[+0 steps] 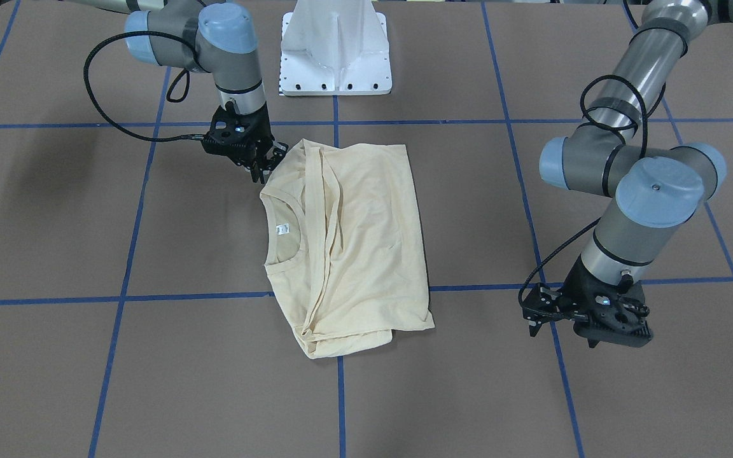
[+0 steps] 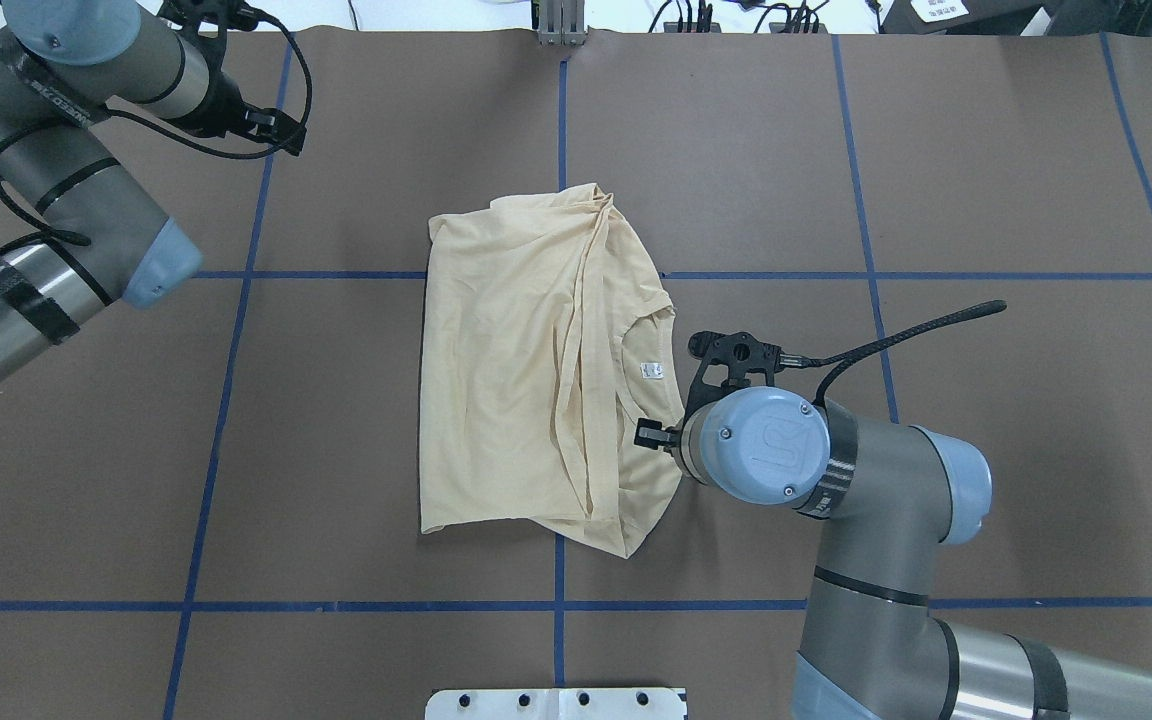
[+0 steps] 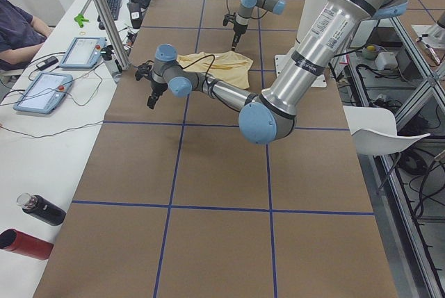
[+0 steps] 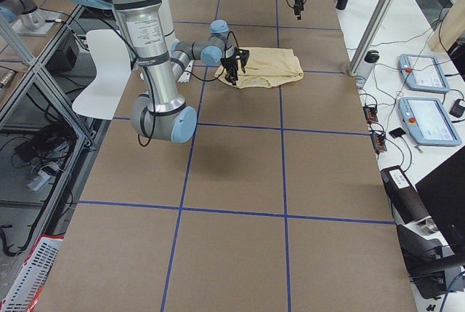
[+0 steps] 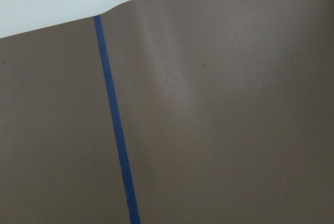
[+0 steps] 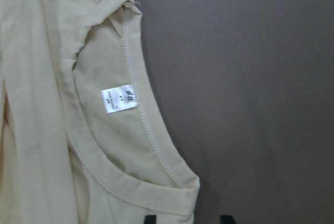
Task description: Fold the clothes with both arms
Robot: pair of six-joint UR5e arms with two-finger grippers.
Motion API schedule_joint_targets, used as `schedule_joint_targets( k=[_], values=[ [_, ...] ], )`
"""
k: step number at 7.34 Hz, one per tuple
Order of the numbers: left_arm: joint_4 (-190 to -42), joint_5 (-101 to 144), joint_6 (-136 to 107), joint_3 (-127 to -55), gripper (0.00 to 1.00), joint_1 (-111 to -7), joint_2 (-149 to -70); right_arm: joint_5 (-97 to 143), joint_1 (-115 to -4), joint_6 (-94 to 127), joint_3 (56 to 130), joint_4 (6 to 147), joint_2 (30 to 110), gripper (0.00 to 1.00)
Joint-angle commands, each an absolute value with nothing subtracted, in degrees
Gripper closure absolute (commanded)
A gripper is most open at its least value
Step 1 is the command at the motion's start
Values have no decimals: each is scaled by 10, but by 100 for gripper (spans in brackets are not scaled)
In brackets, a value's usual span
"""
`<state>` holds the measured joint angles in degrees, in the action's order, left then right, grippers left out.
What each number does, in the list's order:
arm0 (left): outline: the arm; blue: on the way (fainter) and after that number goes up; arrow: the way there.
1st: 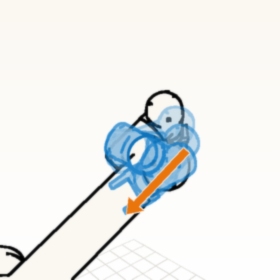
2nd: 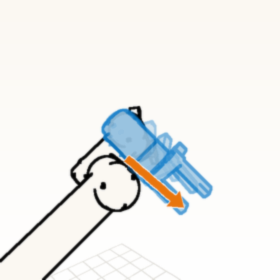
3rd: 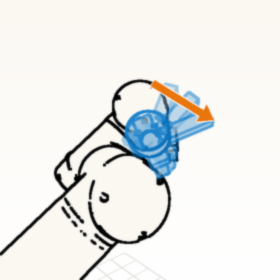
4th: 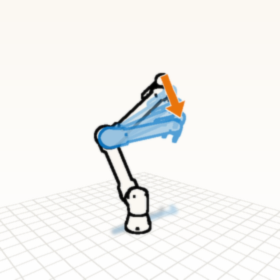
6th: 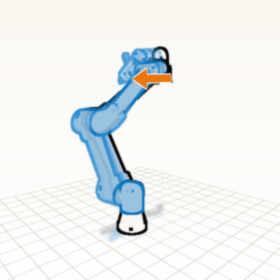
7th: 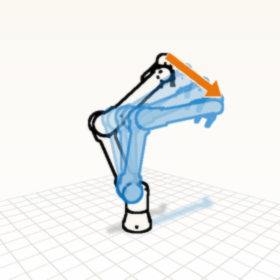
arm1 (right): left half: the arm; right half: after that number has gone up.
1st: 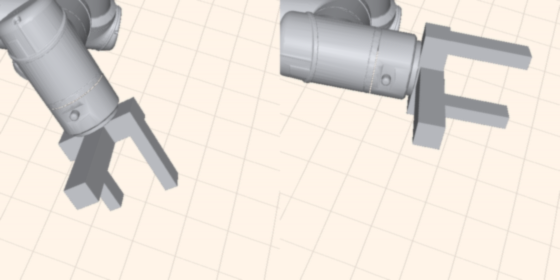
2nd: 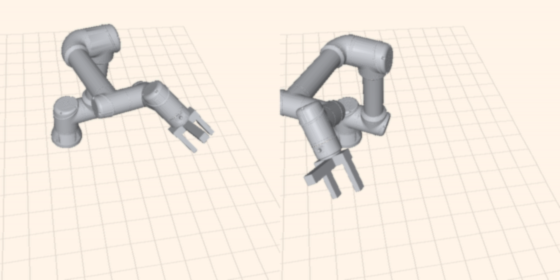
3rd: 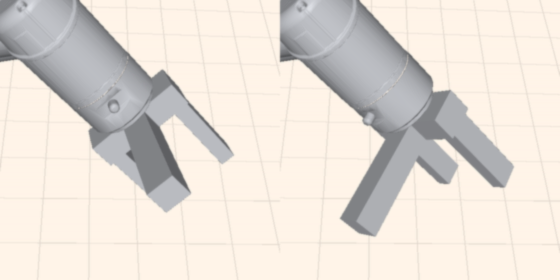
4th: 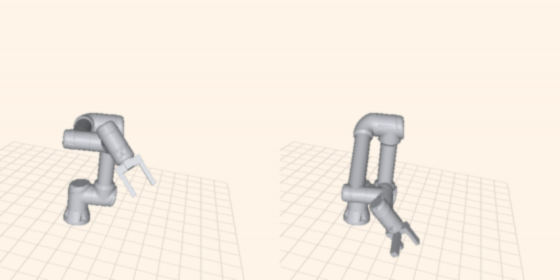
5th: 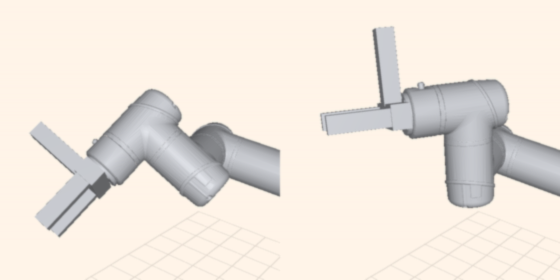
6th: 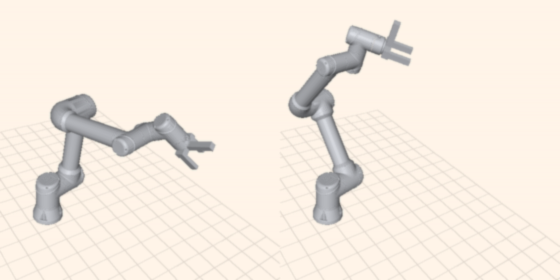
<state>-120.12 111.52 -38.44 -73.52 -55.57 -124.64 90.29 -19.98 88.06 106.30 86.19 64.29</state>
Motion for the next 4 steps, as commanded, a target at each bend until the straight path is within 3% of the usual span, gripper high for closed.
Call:
schedule_joint_targets(
  k=[1, 3, 4],
  values=[
    [-1201, 1115, -384, -737, 0, -555, -1245, 899, -200, 865, 1029, 901, 568, 0],
    [-1201, 1115, -384, -737, 0, -555, -1245, 887, -200, 864, 926, 905, 479, 7],
    [-1201, 1115, -384, -737, 0, -555, -1245, 886, -200, 863, 898, 906, 451, 25]
  ],
)
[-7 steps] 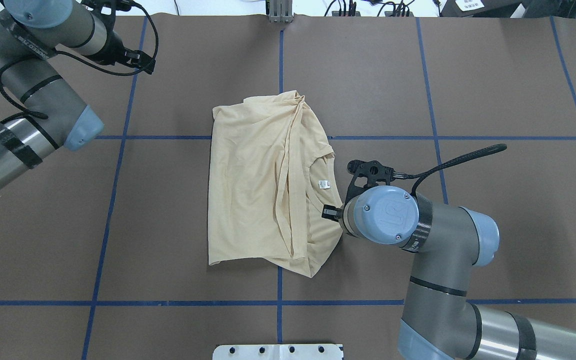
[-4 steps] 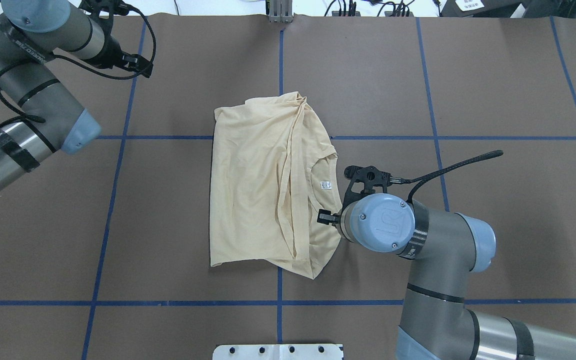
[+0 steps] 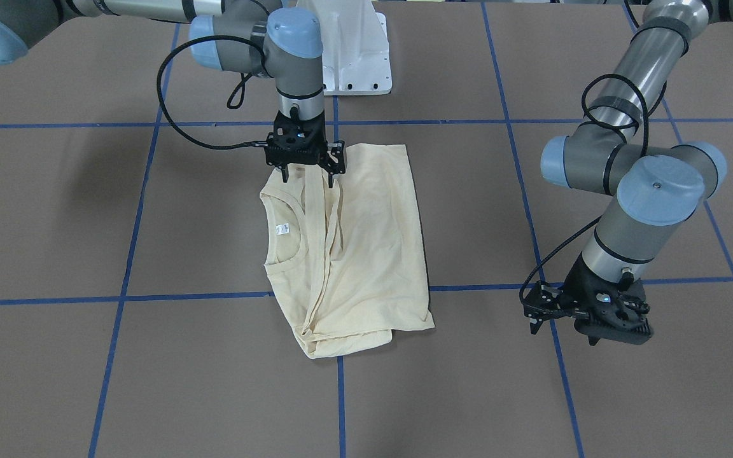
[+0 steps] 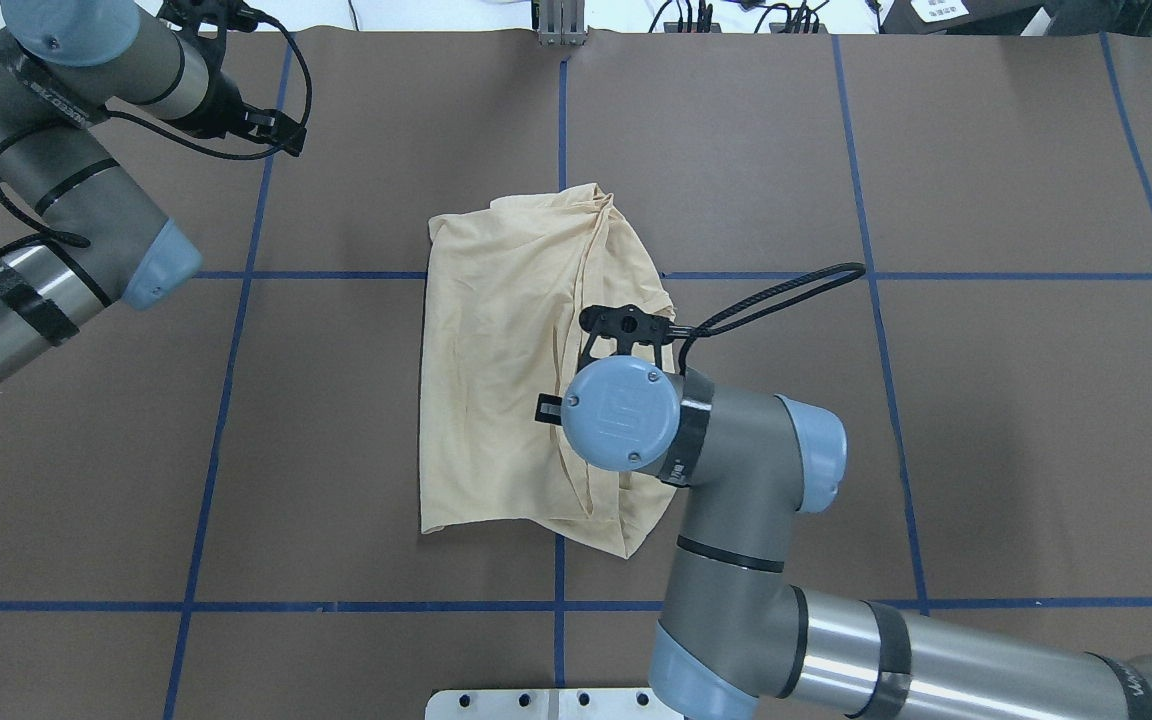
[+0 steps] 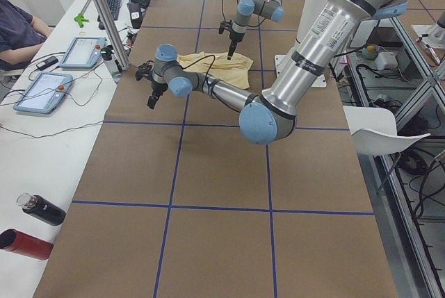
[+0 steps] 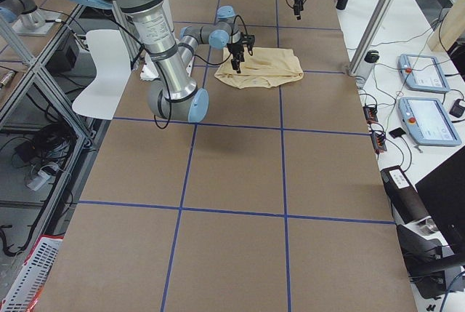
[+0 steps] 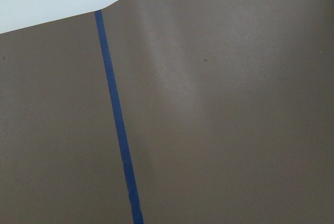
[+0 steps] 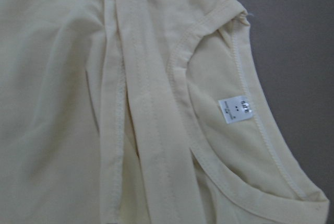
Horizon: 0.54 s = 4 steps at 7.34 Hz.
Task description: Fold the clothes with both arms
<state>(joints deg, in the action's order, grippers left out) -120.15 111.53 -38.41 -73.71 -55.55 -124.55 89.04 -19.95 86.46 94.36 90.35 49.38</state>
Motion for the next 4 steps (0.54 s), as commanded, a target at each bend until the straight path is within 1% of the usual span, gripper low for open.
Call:
schedule_joint_targets(
  k=[1, 2, 3, 4],
  values=[
    [-1201, 1115, -384, -737, 0, -555, -1245, 886, -200, 859, 874, 906, 433, 53],
    [-1201, 1115, -384, -737, 0, -555, -1245, 887, -200, 853, 867, 906, 428, 70],
    [-1201, 1115, -384, -740, 0, -555, -1244, 887, -200, 845, 863, 911, 429, 81],
    [-1201, 1115, -385, -741, 0, -555, -1244, 889, -199, 836, 862, 918, 428, 84]
  ],
)
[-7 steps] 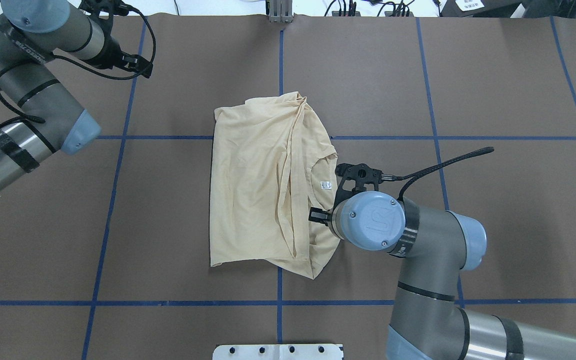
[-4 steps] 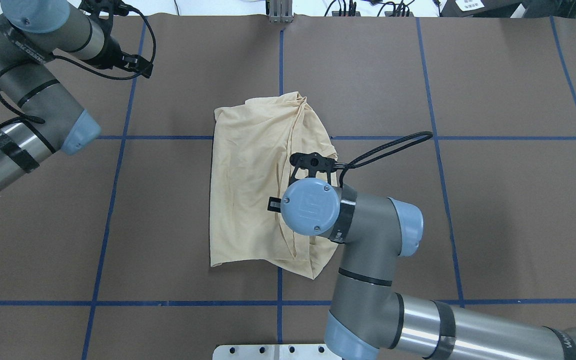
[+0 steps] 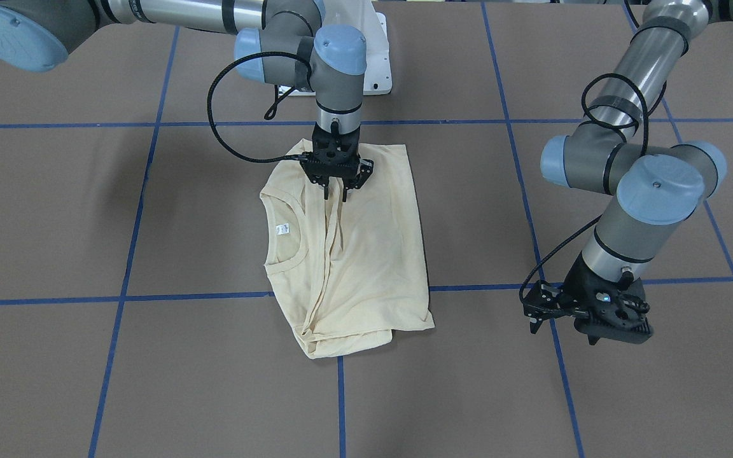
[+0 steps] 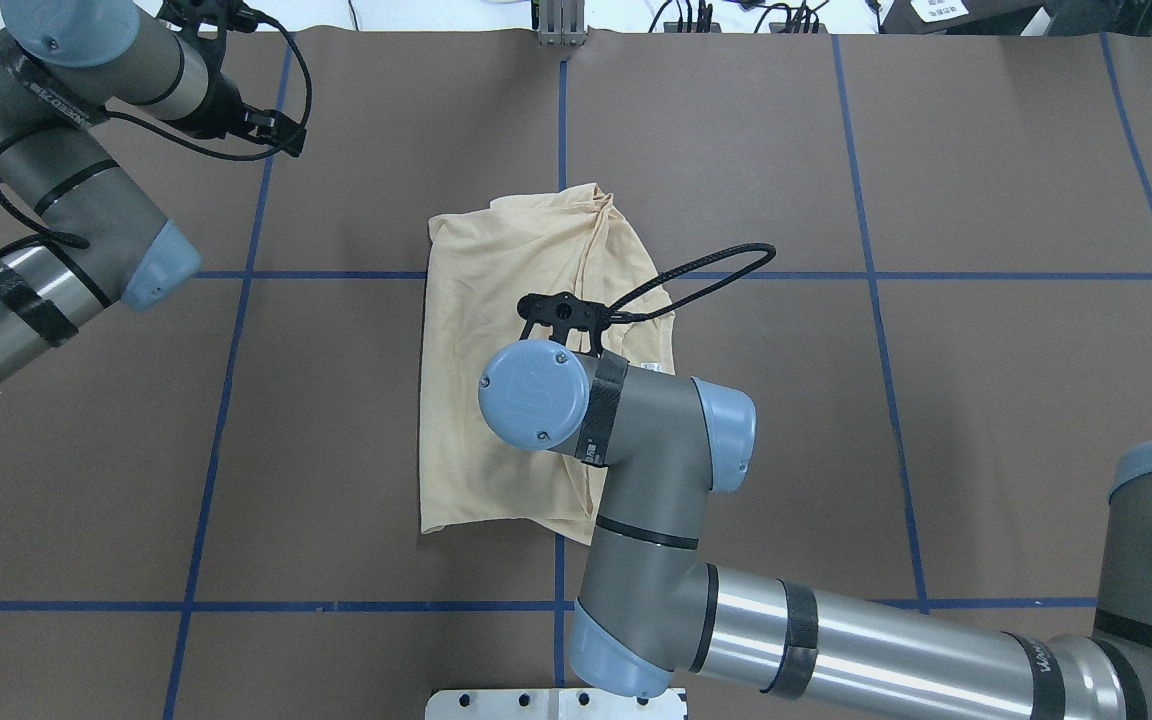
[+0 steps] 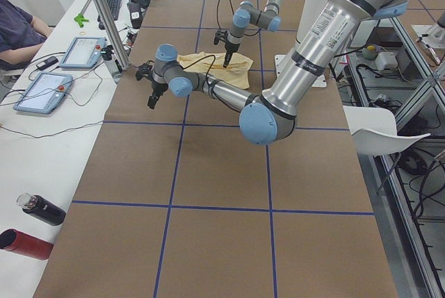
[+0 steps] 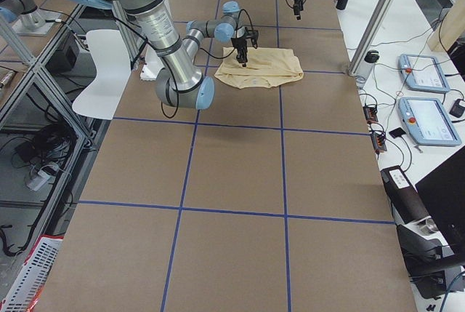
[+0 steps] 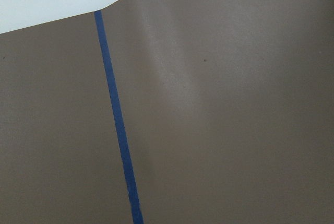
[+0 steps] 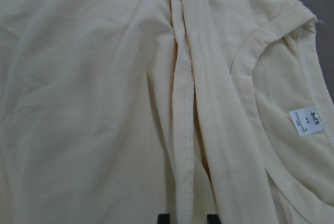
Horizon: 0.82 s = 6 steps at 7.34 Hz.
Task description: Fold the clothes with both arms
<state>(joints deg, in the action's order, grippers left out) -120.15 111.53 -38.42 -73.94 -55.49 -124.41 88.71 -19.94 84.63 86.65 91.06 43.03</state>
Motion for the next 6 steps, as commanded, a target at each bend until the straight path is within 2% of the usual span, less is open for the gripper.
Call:
schedule_joint_targets(
  k=[1, 2, 4, 6],
  values=[
    [-1201, 1115, -385, -741, 0, -555, -1244, 889, -199, 825, 862, 918, 430, 91],
    [-1201, 1115, -385, -741, 0, -555, -1244, 889, -199, 818, 867, 933, 429, 100],
    [-1201, 1115, -385, -741, 0, -554, -1244, 891, -209, 795, 895, 945, 455, 100],
    [-1201, 1115, -386, -742, 0, -554, -1244, 892, -226, 731, 980, 943, 549, 100]
  ],
)
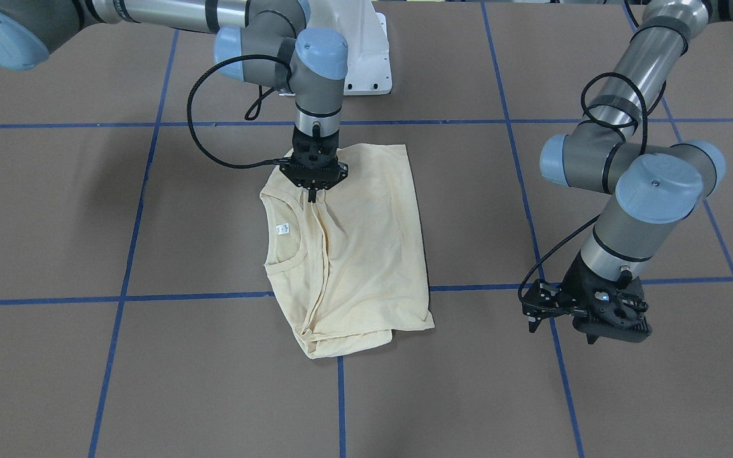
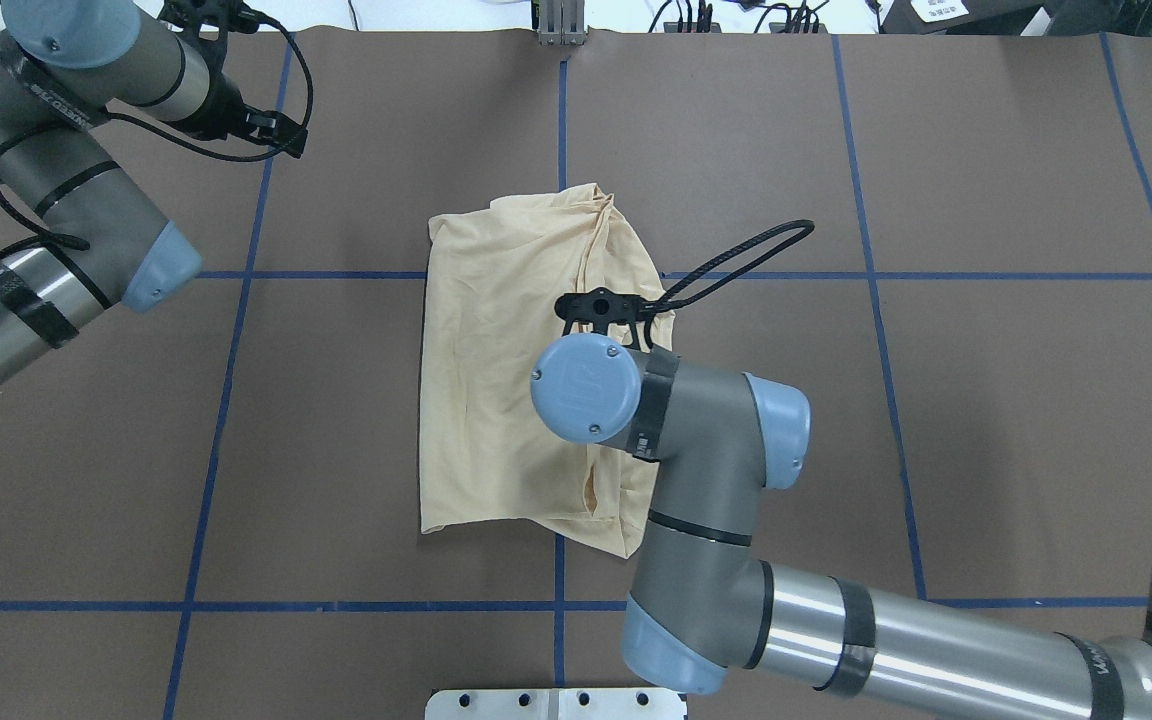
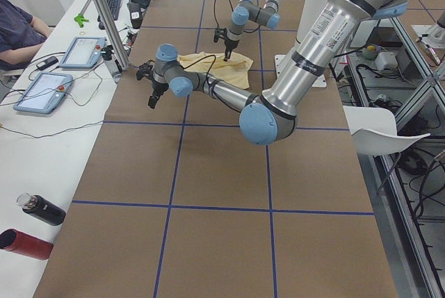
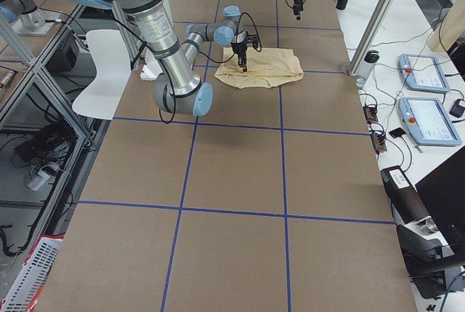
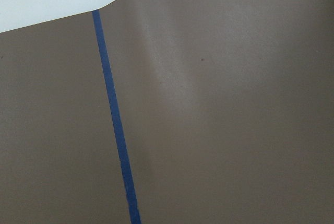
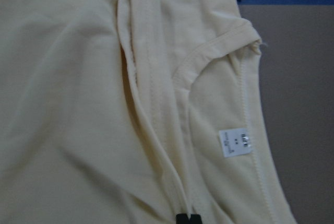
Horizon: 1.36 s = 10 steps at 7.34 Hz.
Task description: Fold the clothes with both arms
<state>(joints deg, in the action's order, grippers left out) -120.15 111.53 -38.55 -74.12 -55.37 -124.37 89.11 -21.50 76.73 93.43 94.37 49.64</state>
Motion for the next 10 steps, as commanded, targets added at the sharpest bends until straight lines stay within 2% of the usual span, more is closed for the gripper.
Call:
schedule_joint_targets(
  k=[1, 3, 4, 8, 10],
  values=[
    [-1201, 1115, -387, -746, 0, -554, -1243, 891, -231, 708, 998, 940, 574, 100],
    [-1201, 1115, -387, -759, 0, -553, -1231, 888, -229, 706, 1006, 938, 598, 100],
    [-1200, 1115, -387, -760, 0, -553, -1231, 883, -222, 708, 1004, 938, 599, 1],
    [-1194, 1154, -397, -788, 0, -552, -1225, 909, -244, 716, 1014, 933, 571, 0],
    [-1194, 1184, -483, -910, 0, -501, -1149, 941, -255, 721, 1039, 913, 579, 0]
  ],
)
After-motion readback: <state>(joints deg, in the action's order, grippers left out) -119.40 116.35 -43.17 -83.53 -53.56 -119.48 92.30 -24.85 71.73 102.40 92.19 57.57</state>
